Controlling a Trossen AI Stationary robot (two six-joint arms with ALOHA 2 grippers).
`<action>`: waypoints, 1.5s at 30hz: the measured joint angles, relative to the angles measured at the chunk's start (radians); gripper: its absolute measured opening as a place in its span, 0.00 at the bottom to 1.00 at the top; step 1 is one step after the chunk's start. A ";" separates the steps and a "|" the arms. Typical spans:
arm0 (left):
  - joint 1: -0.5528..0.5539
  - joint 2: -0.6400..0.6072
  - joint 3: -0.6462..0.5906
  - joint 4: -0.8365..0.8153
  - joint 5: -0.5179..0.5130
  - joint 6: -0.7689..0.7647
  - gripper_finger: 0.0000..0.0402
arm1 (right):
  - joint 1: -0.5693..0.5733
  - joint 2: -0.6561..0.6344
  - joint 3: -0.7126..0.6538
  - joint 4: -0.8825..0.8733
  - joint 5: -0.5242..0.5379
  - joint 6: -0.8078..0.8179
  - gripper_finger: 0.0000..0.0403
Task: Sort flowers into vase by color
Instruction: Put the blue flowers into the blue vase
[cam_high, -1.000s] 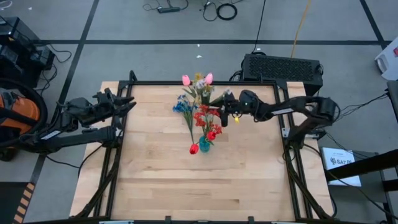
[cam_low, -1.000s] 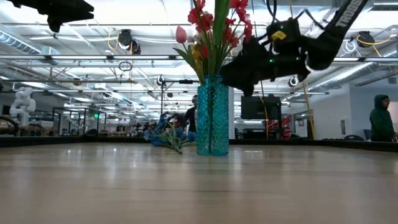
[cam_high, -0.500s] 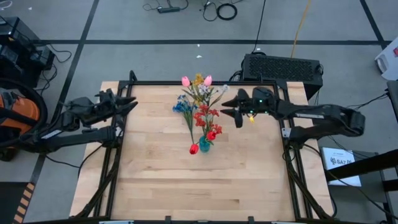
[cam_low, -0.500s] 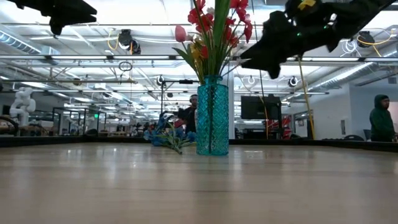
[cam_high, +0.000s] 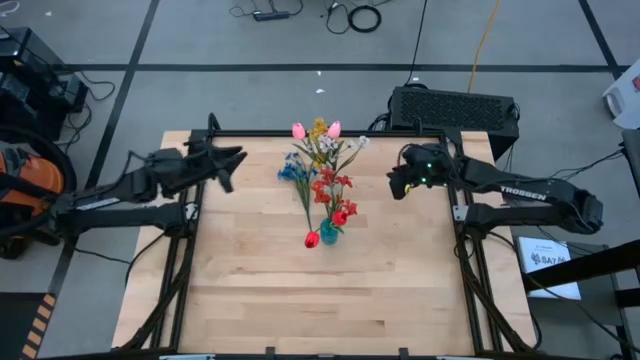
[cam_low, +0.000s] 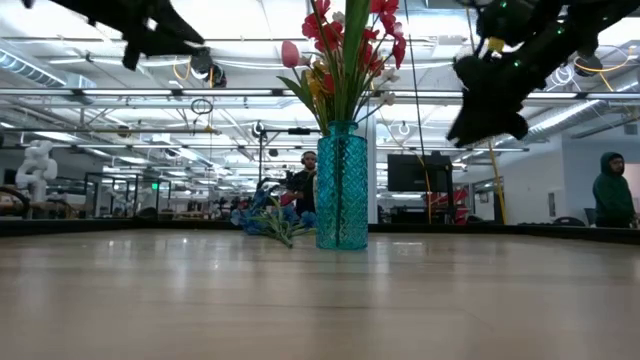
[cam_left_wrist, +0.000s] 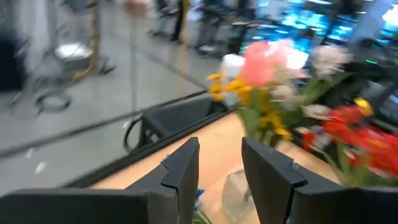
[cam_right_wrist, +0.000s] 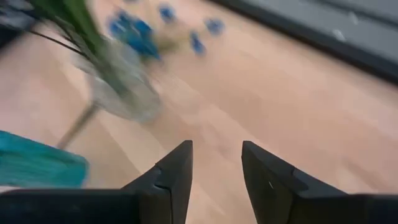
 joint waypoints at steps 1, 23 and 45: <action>0.000 0.030 0.000 0.008 -0.027 -0.038 0.32 | -0.010 0.008 0.011 -0.043 0.001 0.015 0.32; 0.093 0.820 0.164 0.005 0.227 -0.610 0.32 | -0.111 0.084 0.035 -0.127 0.040 -0.019 0.32; 0.094 1.273 0.411 -0.221 0.332 -0.593 0.32 | -0.124 0.084 0.035 -0.130 0.079 -0.009 0.32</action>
